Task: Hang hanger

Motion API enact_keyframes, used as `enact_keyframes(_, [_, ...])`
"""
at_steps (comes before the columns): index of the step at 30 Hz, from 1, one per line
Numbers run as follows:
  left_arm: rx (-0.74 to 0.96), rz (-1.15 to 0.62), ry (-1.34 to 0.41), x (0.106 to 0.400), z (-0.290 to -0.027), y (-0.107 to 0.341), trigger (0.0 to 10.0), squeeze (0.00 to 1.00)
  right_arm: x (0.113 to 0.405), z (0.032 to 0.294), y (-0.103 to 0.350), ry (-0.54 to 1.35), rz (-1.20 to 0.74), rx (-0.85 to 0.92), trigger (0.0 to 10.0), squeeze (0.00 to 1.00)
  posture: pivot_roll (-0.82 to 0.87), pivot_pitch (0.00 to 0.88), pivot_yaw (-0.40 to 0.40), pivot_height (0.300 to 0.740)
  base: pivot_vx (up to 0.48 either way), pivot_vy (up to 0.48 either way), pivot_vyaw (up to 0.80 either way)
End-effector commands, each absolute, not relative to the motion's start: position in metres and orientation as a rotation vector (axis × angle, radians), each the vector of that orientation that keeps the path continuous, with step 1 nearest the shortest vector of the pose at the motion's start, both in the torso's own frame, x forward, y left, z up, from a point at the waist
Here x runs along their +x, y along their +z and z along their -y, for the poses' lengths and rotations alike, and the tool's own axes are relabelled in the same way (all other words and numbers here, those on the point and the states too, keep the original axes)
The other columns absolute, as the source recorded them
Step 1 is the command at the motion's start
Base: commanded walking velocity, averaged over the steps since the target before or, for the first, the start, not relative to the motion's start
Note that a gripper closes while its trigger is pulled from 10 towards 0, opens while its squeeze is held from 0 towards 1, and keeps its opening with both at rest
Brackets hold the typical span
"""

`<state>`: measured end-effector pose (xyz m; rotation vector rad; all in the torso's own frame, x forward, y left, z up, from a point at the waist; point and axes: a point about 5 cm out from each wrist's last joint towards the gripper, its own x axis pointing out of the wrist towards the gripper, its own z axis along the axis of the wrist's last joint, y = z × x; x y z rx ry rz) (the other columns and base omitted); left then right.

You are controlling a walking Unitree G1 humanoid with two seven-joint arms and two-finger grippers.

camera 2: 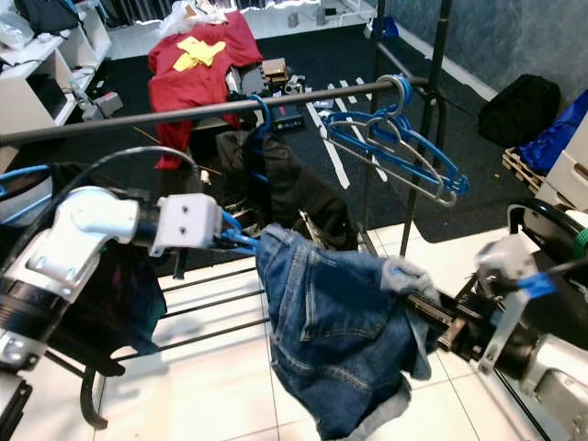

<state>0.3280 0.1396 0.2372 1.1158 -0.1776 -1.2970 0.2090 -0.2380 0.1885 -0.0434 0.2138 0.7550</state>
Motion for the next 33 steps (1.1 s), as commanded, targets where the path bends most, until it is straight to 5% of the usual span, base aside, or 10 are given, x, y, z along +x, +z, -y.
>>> enact_keyframes(1, [1.23,0.087,-1.362,0.327,-0.138,0.224,3.3,0.0,0.209,0.225,0.199,0.835,-0.159,-0.095,0.0,0.0,-0.14,0.11,0.082,0.74,0.0,0.0,0.0])
enact_keyframes(8, [1.324,0.05,-1.449,0.326,-0.132,0.219,4.3,0.0,0.214,0.222,0.204,0.849,-0.161,-0.177,0.0,0.0,-0.14,0.108,0.083,0.74,0.0,0.0,0.0])
enact_keyframes(9, [1.359,0.049,-1.489,0.326,-0.125,0.215,5.8,0.0,0.216,0.217,0.208,0.867,-0.139,-0.188,0.0,0.0,-0.14,0.108,0.086,0.74,0.0,0.0,0.0])
enact_keyframes(12, [1.382,0.054,-1.525,0.324,-0.119,0.212,6.4,0.0,0.218,0.212,0.211,0.883,-0.117,-0.191,0.0,0.0,-0.14,0.107,0.085,0.74,0.0,0.0,0.0])
enact_keyframes(13, [1.399,0.064,-1.553,0.322,-0.112,0.209,7.5,0.0,0.22,0.207,0.213,0.898,-0.101,-0.192,0.0,0.0,-0.14,0.107,0.085,0.74,0.0,0.0,0.0])
enact_keyframes(17, [1.4,0.108,-1.592,0.317,-0.097,0.205,9.3,0.0,0.223,0.196,0.209,0.94,-0.107,-0.201,0.0,0.0,-0.14,0.106,0.079,0.74,0.0,0.0,0.0])
enact_keyframes(23, [1.366,0.146,-1.562,0.319,-0.089,0.208,10.0,0.0,0.225,0.186,0.2,0.98,-0.141,-0.229,0.0,0.0,-0.14,0.108,0.084,0.74,0.0,0.0,0.0])
enact_keyframes(26, [1.129,0.166,-1.366,0.343,-0.1,0.226,10.0,0.0,0.225,0.186,0.195,0.971,-0.158,-0.238,0.0,0.0,-0.14,0.111,0.092,0.74,0.0,0.0,0.0])
enact_keyframes(33, [0.864,0.136,-1.132,0.365,-0.128,0.235,10.0,0.0,0.227,0.194,0.205,0.906,-0.074,-0.186,0.0,0.0,-0.14,0.111,0.096,0.74,0.0,0.0,0.0])
